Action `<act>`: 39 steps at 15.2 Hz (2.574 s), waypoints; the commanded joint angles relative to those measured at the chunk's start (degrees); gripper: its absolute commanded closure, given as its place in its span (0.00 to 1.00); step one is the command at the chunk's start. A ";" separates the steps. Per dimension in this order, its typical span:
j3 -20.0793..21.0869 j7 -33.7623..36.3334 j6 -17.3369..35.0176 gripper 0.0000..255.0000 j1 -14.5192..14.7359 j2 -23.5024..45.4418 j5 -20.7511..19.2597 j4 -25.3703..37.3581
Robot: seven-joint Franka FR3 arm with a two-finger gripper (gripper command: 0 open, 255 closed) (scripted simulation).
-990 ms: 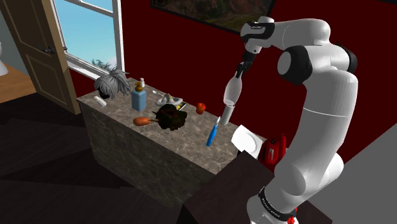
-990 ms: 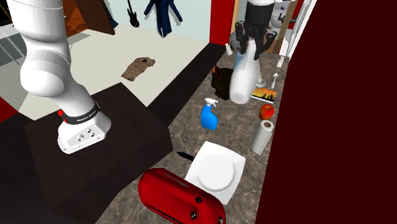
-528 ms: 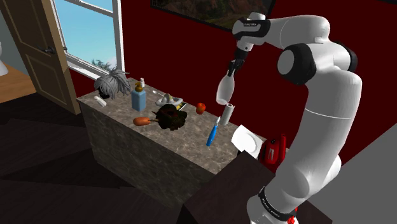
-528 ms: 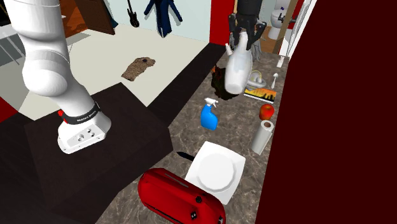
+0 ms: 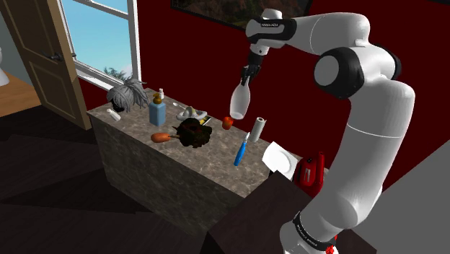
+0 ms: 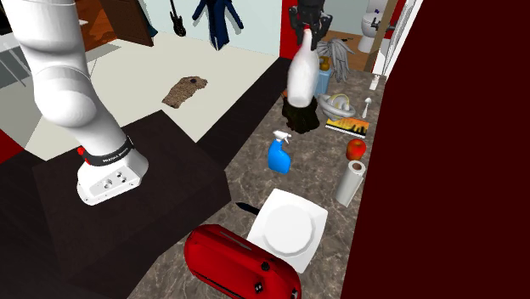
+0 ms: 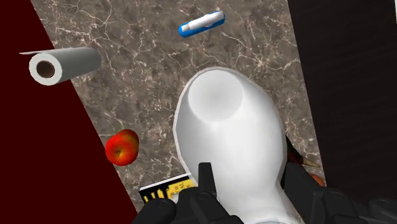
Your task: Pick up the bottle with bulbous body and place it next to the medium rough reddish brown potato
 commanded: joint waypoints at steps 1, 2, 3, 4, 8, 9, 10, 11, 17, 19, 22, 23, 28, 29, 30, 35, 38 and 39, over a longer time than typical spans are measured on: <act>0.76 2.50 -0.28 1.00 1.50 0.68 -0.18 1.15; 1.13 3.70 -0.36 1.00 2.28 0.91 -0.31 1.53; 1.50 4.90 -0.46 1.00 3.05 1.21 -0.42 1.99; 1.87 6.08 -0.59 1.00 3.81 1.56 -0.52 2.53; 3.31 10.72 -1.46 1.00 6.70 3.57 -0.79 5.61; 3.66 11.85 -1.76 1.00 7.38 4.23 -0.84 6.61; 4.01 12.97 -2.11 1.00 8.06 4.95 -0.87 7.72; 4.35 14.09 -2.49 1.00 8.71 5.74 -0.90 8.93; 6.22 20.53 -5.97 1.00 12.32 12.12 -0.84 18.98; 6.80 22.62 -7.75 1.00 13.33 15.08 -0.75 23.78; 7.65 25.75 -11.59 1.00 14.54 20.94 -0.47 33.56; 7.95 26.83 -13.44 1.00 14.78 23.58 -0.33 38.11; 8.05 27.47 -10.56 1.00 15.69 23.96 -0.39 35.59; 8.03 27.41 -9.50 1.00 15.85 23.56 -0.42 34.12; 8.01 27.36 -8.48 1.00 15.99 23.23 -0.45 32.76; 7.97 27.12 -3.90 1.00 16.53 22.21 -0.50 27.12; 7.98 27.00 -1.43 1.00 16.76 21.98 -0.48 24.41; 7.98 26.96 -0.65 1.00 16.82 21.95 -0.46 23.59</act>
